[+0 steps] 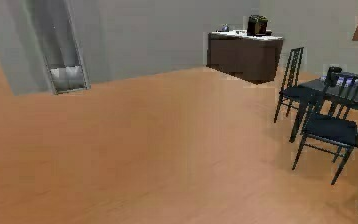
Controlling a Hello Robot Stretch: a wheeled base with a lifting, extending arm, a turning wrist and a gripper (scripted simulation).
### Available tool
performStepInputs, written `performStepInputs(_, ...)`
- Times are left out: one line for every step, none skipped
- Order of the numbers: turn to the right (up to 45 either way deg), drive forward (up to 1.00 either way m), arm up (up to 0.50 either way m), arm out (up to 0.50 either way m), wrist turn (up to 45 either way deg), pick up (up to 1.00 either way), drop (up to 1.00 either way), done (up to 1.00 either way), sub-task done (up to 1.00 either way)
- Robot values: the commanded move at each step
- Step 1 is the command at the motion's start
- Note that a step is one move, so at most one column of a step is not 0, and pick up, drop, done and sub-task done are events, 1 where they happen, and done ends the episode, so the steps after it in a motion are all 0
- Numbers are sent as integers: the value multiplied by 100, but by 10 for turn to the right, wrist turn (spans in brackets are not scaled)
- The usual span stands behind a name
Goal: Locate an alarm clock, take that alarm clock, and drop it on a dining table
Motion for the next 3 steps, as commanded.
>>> performStepInputs(-450, 0, 0, 0, 0, 0, 0, 0, 0)
performStepInputs(-450, 0, 0, 0, 0, 0, 0, 0, 0)
performStepInputs(-450, 0, 0, 0, 0, 0, 0, 0, 0)
